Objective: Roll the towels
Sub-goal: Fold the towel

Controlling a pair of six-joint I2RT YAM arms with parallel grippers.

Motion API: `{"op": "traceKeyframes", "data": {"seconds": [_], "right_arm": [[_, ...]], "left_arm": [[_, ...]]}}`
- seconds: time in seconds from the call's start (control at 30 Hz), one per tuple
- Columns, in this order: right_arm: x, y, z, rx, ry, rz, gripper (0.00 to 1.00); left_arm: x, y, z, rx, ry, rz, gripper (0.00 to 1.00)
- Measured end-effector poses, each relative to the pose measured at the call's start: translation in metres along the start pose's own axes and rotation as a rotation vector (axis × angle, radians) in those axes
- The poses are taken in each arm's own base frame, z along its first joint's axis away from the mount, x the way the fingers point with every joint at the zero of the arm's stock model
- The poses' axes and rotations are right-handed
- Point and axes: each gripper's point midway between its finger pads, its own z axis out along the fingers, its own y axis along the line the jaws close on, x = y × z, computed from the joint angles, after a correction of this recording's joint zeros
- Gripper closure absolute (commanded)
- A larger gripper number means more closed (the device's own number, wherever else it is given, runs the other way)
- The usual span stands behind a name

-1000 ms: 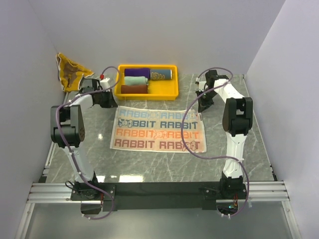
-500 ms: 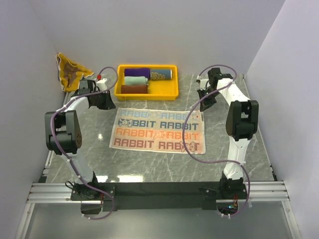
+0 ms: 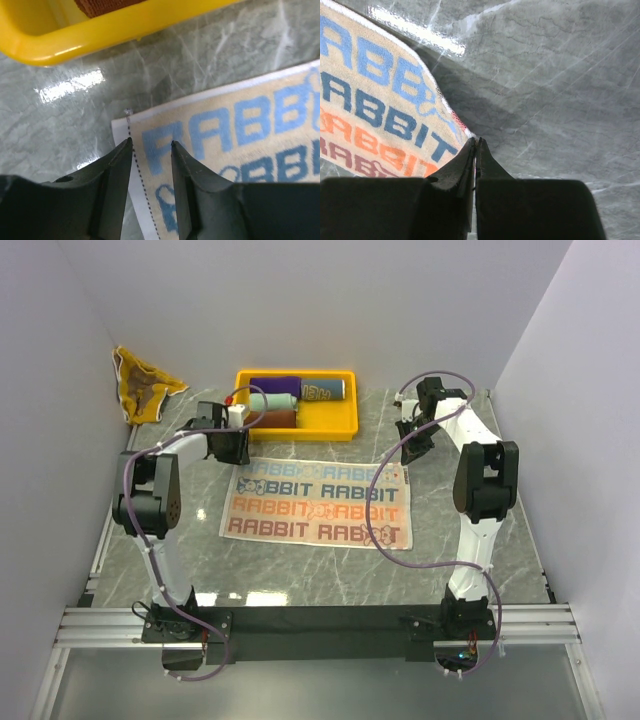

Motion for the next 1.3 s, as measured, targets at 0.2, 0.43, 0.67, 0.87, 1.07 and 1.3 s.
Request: {"op": "traceKeyframes", "data": {"seconds": [0.2,0.43,0.67,0.87,1.07,1.3], "right_arm": [[0.0,0.0,0.0,-0.003,0.0,0.0,1.0],[0.001,0.0,0.003,-0.005,0.007,0.002,1.0],[0.003,0.0,0.007,-0.013,0.016,0.006,1.0],[0.002,0.001,0.007,-0.016,0.015,0.009,1.0],[0.002,0.0,0.008,-0.015,0.014,0.009,1.0],[-0.005,-0.002,0.007,-0.007,0.001,0.005,1.0]], "left_arm": [[-0.002,0.01,0.007,-0.062,0.008,0.009,0.6],[-0.01,0.019,0.006,-0.108,-0.008,0.015,0.62],[-0.009,0.023,0.016,-0.115,0.003,0.009,0.64],[-0.011,0.025,0.021,-0.121,0.004,0.01,0.78],[-0.011,0.023,0.022,-0.113,0.008,0.014,0.99],[-0.01,0.022,0.018,-0.076,0.016,-0.006,1.0]]}}
